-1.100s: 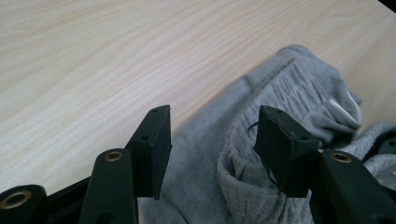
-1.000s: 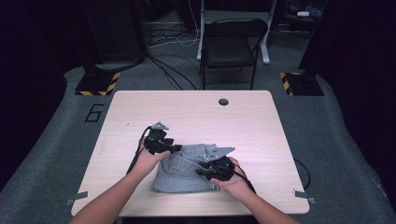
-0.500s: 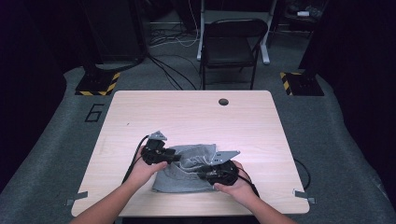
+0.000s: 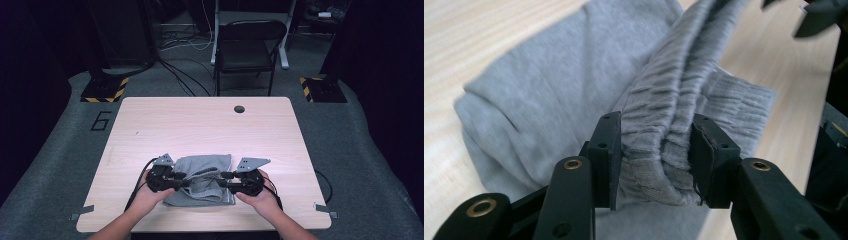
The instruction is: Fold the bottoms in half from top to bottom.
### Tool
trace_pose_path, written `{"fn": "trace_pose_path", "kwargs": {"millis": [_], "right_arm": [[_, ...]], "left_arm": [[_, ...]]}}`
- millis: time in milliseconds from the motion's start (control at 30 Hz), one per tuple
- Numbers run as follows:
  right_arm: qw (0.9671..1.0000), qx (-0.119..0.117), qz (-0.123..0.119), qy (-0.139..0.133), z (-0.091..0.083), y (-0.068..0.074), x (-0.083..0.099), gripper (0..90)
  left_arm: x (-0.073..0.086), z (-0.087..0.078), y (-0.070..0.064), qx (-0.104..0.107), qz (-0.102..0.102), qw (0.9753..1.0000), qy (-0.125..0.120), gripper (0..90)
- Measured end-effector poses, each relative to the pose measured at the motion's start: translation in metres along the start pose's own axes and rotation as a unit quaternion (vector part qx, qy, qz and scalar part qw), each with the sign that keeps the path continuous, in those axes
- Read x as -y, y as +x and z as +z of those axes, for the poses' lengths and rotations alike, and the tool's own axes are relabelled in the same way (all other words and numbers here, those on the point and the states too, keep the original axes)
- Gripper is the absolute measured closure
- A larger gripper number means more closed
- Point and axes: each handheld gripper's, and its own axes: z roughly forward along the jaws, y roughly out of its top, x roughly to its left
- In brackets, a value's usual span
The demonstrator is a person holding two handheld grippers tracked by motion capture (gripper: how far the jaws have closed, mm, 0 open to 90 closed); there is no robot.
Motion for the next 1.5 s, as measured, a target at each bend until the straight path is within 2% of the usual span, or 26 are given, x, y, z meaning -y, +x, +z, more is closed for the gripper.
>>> {"fn": "trace_pose_path", "kwargs": {"millis": [33, 100, 133, 200, 300, 333, 400, 433, 467, 567, 633, 700, 800, 900, 933, 1067, 1167, 1200, 1367, 1400, 1433, 1500], "right_arm": [[1.0, 0.002, 0.0, -0.002, -0.001, -0.001, 0.0, 63.0], [1.0, 0.003, -0.002, -0.003, -0.001, -0.003, 0.0, 62.8], [1.0, 0.004, 0.002, -0.003, -0.002, -0.002, 0.0, 62.7], [1.0, 0.005, 0.003, -0.004, -0.002, -0.003, 0.001, 62.3], [1.0, 0.008, 0.003, 0.001, 0.001, -0.003, 0.001, 61.7], [1.0, 0.006, 0.002, 0.004, 0.003, -0.003, 0.001, 61.5], [1.0, 0.008, 0.003, 0.004, 0.005, -0.002, 0.0, 61.4], [0.9999, 0.006, -0.001, 0.008, 0.007, -0.002, 0.0, 61.2], [0.9999, 0.007, 0.001, 0.011, 0.009, -0.002, 0.0, 61.1], [0.9998, 0.006, -0.005, 0.017, 0.015, -0.001, 0.0, 60.2], [0.9997, 0.007, -0.009, 0.024, 0.02, -0.001, 0.001, 58.8], [0.9994, 0.004, -0.01, 0.032, 0.027, -0.003, 0.002, 57.9], [0.9987, -0.005, 0.001, 0.051, 0.035, -0.003, 0.006, 56.9], [0.9979, -0.015, -0.002, 0.062, 0.039, -0.002, 0.01, 56.5], [0.9976, -0.016, -0.011, 0.066, 0.041, -0.002, 0.012, 56.5], [0.997, -0.018, -0.007, 0.075, 0.043, 0.0, 0.016, 56.4], [0.9965, -0.015, -0.012, 0.082, 0.045, 0.001, 0.02, 56.3], [0.996, -0.014, -0.02, 0.086, 0.046, 0.001, 0.021, 56.2], [0.9951, -0.01, -0.038, 0.09, 0.05, 0.003, 0.026, 56.0], [0.9949, -0.012, -0.033, 0.095, 0.05, 0.003, 0.027, 55.9], [0.9952, -0.011, -0.034, 0.091, 0.051, 0.003, 0.028, 55.9], [0.9953, -0.01, -0.033, 0.09, 0.051, 0.002, 0.029, 55.9]], "left_arm": [[0.003, -0.003, -0.002, 0.007, 0.004, 0.9999, 0.006, 57.4], [0.007, -0.005, -0.005, 0.007, 0.005, 1.0, 0.003, 56.5], [0.008, -0.009, -0.006, 0.011, 0.012, 0.9998, 0.007, 55.8], [0.01, -0.014, -0.009, 0.016, 0.017, 0.9997, 0.003, 55.2], [0.007, -0.021, -0.014, 0.021, 0.009, 0.9996, -0.014, 53.2], [0.006, -0.022, -0.014, 0.018, 0.004, 0.9997, -0.019, 52.0], [0.004, -0.023, -0.011, 0.01, 0.01, 0.9997, -0.02, 49.9], [0.003, -0.021, -0.011, -0.002, 0.004, 0.9996, -0.029, 49.1], [0.002, -0.02, -0.009, -0.001, 0.003, 0.9997, -0.025, 48.0], [0.001, -0.012, -0.002, -0.014, -0.001, 0.9995, -0.028, 45.7], [0.001, -0.006, 0.003, -0.012, -0.005, 0.9997, -0.021, 44.9], [0.001, -0.001, 0.005, -0.01, 0.003, 0.9998, -0.019, 44.5], [0.004, 0.005, 0.005, -0.006, 0.0, 0.9998, -0.019, 44.4], [0.007, 0.008, 0.004, -0.009, 0.016, 0.9998, -0.011, 44.3], [0.008, 0.009, 0.004, -0.008, 0.015, 0.9998, -0.007, 44.2], [0.014, 0.013, 0.002, -0.014, 0.025, 0.9996, -0.003, 43.8], [0.019, 0.017, 0.002, -0.013, 0.028, 0.9995, 0.001, 43.0], [0.02, 0.018, 0.002, -0.016, 0.034, 0.9993, 0.003, 42.8], [0.025, 0.021, 0.002, -0.013, 0.026, 0.9996, -0.003, 42.7], [0.026, 0.022, 0.002, -0.012, 0.022, 0.9997, -0.003, 42.7], [0.026, 0.022, 0.003, -0.011, 0.028, 0.9995, -0.001, 42.7], [0.027, 0.024, 0.001, -0.013, 0.027, 0.9995, -0.001, 42.9]]}}
